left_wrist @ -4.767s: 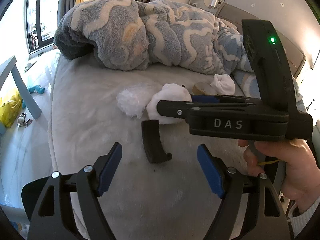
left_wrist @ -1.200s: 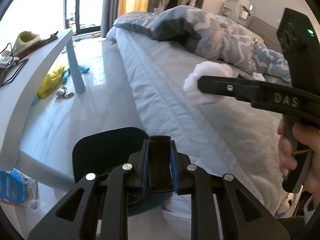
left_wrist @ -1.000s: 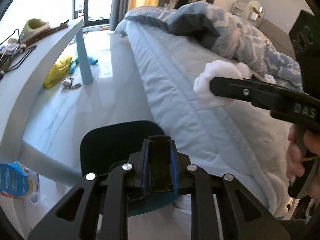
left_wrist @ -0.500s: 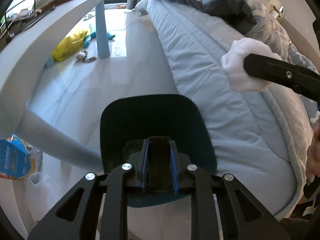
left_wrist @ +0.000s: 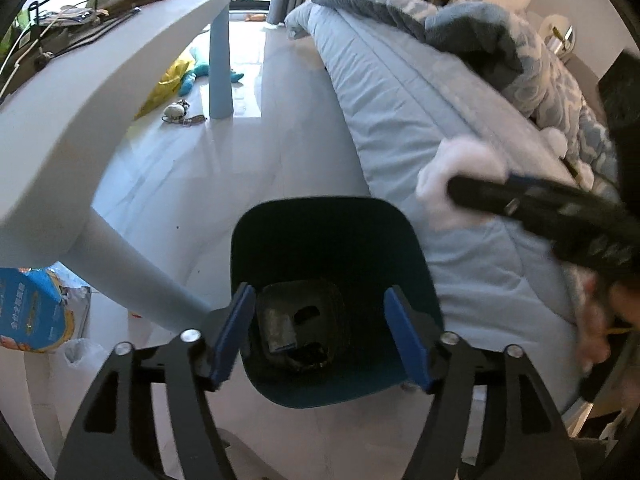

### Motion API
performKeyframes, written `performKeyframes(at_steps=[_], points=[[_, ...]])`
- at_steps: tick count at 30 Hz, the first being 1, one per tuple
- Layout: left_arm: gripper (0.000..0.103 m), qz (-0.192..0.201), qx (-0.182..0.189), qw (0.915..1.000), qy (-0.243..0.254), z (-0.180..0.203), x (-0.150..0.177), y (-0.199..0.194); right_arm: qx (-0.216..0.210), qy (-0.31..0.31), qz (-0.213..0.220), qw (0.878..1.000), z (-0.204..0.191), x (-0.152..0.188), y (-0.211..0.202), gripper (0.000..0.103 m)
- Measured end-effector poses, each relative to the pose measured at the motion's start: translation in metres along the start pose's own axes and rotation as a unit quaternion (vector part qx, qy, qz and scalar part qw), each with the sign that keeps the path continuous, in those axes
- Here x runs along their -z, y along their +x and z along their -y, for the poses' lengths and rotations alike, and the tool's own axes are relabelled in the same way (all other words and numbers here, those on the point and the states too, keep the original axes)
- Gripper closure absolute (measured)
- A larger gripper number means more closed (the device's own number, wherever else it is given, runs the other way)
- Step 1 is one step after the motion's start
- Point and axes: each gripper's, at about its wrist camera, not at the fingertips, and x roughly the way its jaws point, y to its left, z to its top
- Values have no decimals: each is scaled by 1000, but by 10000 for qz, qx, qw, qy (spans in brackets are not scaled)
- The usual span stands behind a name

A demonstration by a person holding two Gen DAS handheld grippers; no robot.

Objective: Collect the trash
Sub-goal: 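Open the right tool over the black bin to drop the white tissue, then move both open tools back over the bed toward the remaining trash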

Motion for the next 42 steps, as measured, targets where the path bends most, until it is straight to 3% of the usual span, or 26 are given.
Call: performKeyframes(at_steps=[12,22,28,33,42], points=[[27,387,19,9993,-2,-9,-12,-34,248,-127,-657,9974,-8,15,47,50],[39,667,80,9977,123,-7,-18,-63,503,-204,-1168,9917,-15,32,84,50],[39,840,163,9963,74,-6,-25,-79,724,-285,-1529,9852,-18,42,97,39],[39,940,218,9953,98,0,-29,-87,803,-236,-1443,9860,-15,41,88,37],[39,1111,185,9932,305,17,-35,-96,518,-147,-942,9941,-17,23,54,37]])
